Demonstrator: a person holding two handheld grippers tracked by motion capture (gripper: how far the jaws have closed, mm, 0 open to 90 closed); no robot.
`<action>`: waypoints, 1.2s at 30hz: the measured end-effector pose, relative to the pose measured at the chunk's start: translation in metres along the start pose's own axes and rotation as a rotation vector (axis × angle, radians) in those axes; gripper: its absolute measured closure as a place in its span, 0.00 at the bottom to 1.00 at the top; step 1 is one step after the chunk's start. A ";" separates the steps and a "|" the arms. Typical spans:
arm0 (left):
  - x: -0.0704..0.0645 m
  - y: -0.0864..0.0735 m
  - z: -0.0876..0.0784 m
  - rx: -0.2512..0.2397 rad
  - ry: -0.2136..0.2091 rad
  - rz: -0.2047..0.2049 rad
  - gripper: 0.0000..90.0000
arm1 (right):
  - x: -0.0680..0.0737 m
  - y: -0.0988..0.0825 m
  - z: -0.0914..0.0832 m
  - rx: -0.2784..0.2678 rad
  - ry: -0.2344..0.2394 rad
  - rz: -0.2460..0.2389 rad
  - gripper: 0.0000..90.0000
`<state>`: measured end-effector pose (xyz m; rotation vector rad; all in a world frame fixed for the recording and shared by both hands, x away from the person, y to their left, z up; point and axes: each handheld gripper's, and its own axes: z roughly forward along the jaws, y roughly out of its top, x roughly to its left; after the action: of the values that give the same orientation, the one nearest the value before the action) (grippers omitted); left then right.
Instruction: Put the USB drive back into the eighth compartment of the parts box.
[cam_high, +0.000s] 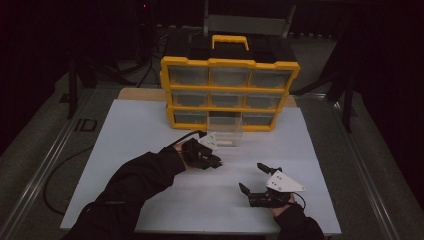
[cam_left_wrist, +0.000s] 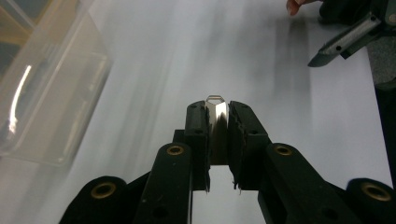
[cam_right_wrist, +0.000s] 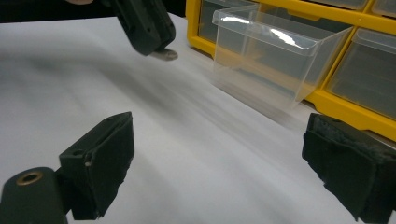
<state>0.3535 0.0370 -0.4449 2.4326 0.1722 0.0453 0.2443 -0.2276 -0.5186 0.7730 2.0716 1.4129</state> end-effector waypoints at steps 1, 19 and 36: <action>0.000 0.001 -0.001 -0.001 0.001 -0.004 0.89 | 0.000 0.000 0.000 0.001 0.000 0.003 0.10; 0.022 0.026 -0.022 -0.060 0.031 -0.025 0.89 | 0.000 0.000 0.000 0.001 0.003 0.000 0.10; 0.043 0.042 -0.031 -0.084 0.068 -0.058 0.89 | 0.000 0.000 0.001 0.003 0.006 0.001 0.10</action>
<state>0.3986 0.0309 -0.3945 2.3428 0.2663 0.1079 0.2446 -0.2266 -0.5187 0.7720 2.0781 1.4145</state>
